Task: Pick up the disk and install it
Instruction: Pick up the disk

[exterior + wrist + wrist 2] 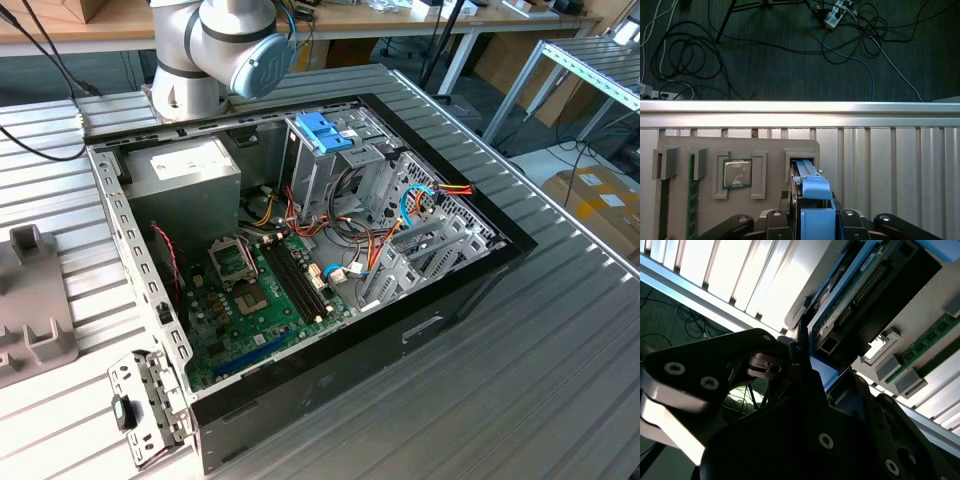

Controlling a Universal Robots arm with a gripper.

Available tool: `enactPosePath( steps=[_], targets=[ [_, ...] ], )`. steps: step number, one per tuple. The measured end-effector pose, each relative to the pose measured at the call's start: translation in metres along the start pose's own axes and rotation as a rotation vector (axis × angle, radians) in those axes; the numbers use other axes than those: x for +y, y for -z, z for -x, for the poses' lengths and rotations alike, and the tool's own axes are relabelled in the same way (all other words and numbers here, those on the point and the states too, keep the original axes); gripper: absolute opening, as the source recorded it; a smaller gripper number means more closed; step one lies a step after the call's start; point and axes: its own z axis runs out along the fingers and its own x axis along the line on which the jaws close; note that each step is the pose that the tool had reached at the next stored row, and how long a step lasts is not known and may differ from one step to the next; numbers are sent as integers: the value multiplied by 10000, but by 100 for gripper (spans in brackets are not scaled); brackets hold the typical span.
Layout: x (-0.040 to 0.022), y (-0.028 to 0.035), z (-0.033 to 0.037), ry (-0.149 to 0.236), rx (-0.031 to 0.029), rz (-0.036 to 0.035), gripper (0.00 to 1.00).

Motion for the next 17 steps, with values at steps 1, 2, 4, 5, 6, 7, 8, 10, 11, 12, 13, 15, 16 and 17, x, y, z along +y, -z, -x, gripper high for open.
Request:
enactPosePath(
  steps=[1,2,4,5,6,7,8,10,11,12,13,15,16,17],
  targets=[
    [0,0,0,0,0,0,38],
    [0,0,0,0,1,1,38],
    [0,-1,0,0,0,0,38],
    [0,-1,0,0,0,0,38],
    [0,-1,0,0,0,0,38],
    [0,-1,0,0,0,0,38],
    [0,-2,0,0,0,0,38],
    [0,-2,0,0,0,0,38],
    [0,-2,0,0,0,0,38],
    [0,-2,0,0,1,0,38],
    [0,-2,0,0,0,0,38],
    [0,-3,0,0,0,0,38],
    [0,-3,0,0,0,0,38],
    [0,-4,0,0,0,0,38]
  ],
)
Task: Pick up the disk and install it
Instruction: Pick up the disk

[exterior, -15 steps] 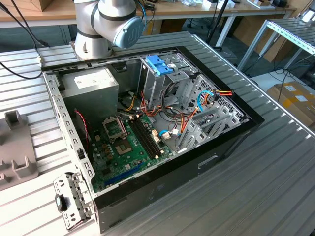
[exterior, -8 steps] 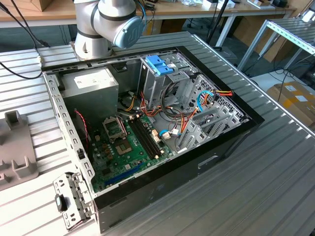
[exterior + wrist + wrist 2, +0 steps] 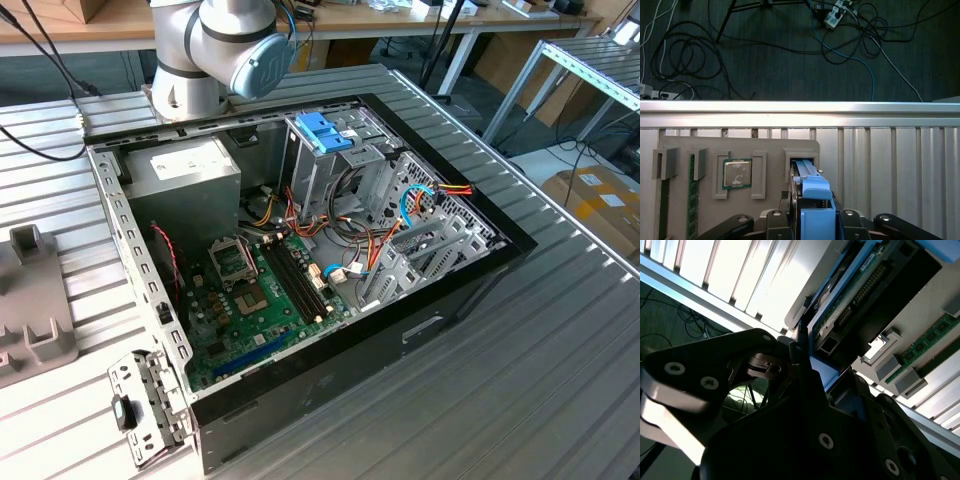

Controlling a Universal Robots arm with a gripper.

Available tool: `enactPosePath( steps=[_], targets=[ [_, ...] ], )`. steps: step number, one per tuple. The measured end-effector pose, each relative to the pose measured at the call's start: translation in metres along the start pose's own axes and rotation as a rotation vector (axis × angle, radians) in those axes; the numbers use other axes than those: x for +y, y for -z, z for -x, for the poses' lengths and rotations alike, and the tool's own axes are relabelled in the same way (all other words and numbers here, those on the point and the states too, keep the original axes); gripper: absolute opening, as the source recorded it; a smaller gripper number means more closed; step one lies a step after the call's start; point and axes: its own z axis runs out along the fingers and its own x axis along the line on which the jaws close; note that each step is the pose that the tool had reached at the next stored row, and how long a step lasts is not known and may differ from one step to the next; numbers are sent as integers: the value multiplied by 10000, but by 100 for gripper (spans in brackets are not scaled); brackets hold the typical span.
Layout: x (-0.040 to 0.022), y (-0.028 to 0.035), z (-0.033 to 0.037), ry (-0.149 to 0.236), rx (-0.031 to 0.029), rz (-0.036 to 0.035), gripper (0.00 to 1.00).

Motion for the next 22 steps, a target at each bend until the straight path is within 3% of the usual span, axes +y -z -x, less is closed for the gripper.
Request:
enactPosePath(
  steps=[8,22],
  targets=[
    [0,4,1,0,-4,-2,38],
    [4,70,7,1,-30,0,38]
  ],
)
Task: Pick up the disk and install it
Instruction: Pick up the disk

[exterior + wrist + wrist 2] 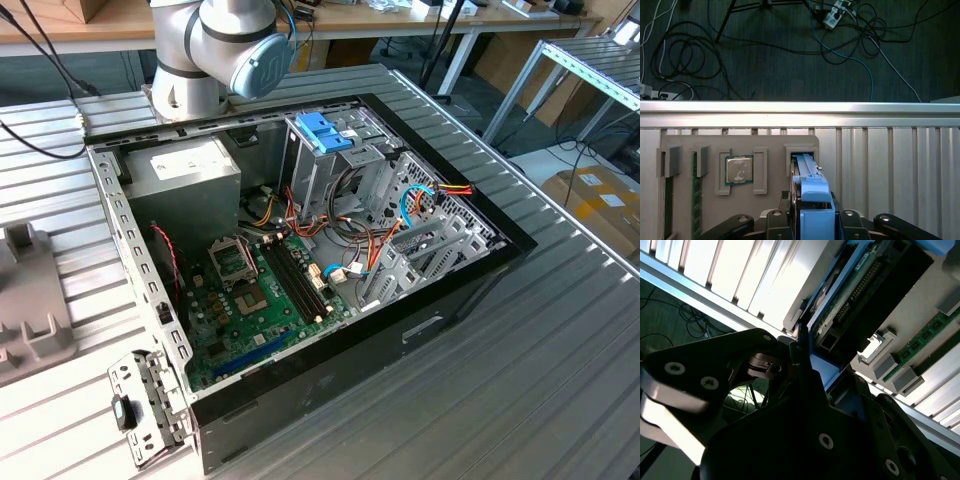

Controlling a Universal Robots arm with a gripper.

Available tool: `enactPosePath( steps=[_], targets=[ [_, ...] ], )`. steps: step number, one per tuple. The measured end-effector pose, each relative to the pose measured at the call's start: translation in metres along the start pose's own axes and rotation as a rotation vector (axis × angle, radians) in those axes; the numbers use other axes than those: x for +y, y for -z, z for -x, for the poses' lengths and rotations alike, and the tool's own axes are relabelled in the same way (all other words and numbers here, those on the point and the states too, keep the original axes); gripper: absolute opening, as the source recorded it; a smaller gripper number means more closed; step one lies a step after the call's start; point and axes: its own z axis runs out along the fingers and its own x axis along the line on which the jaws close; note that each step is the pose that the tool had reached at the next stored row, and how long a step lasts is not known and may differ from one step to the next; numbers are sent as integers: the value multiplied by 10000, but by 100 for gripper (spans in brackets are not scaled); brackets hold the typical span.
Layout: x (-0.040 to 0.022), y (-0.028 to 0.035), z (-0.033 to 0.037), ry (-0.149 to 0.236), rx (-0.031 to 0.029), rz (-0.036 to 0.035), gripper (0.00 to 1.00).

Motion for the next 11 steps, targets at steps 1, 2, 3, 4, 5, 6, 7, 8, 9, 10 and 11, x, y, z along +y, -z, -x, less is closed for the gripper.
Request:
enactPosePath(
  steps=[1,2,3,4,5,6,7,8,9,10,11],
  targets=[
    [0,2,1,0,-1,-3,38],
    [-1,3,1,0,-1,-2,38],
    [-1,4,1,1,-1,-2,38],
    [0,5,3,1,0,1,38],
    [0,6,3,1,0,2,38],
    [0,5,4,1,0,1,38],
    [0,5,4,0,0,1,37],
    [0,5,4,0,-1,0,37],
    [0,5,4,0,0,-1,37],
    [0,5,4,1,-1,-2,37],
    [0,6,4,0,-1,-2,37]
  ],
)
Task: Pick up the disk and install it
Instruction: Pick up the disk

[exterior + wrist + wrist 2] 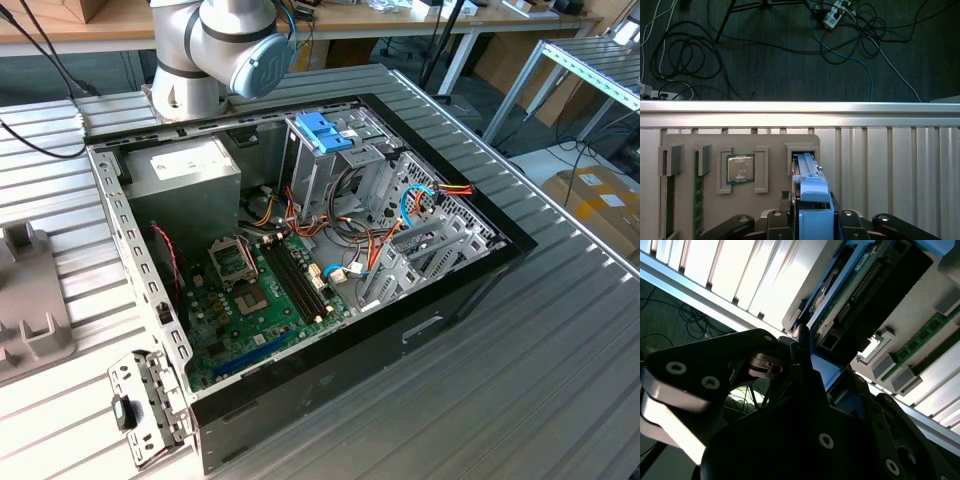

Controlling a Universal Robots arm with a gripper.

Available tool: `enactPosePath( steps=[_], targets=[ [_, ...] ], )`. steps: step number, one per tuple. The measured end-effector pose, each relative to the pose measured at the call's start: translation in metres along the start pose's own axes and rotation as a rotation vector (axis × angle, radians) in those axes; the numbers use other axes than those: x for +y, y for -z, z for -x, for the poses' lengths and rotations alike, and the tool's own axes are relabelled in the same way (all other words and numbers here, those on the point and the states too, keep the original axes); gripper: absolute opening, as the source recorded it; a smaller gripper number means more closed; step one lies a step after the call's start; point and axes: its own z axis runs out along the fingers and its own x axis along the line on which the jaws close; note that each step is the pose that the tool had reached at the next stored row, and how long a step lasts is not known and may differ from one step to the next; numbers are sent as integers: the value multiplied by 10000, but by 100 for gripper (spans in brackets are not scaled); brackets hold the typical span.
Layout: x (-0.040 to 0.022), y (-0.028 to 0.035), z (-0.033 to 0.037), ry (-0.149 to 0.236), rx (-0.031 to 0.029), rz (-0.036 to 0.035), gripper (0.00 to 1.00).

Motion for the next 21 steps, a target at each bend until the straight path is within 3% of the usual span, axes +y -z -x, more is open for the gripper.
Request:
enactPosePath(
  steps=[10,21],
  targets=[
    [2,38,4,0,1,2,37],
    [8,169,18,0,1,1,37]
  ],
)
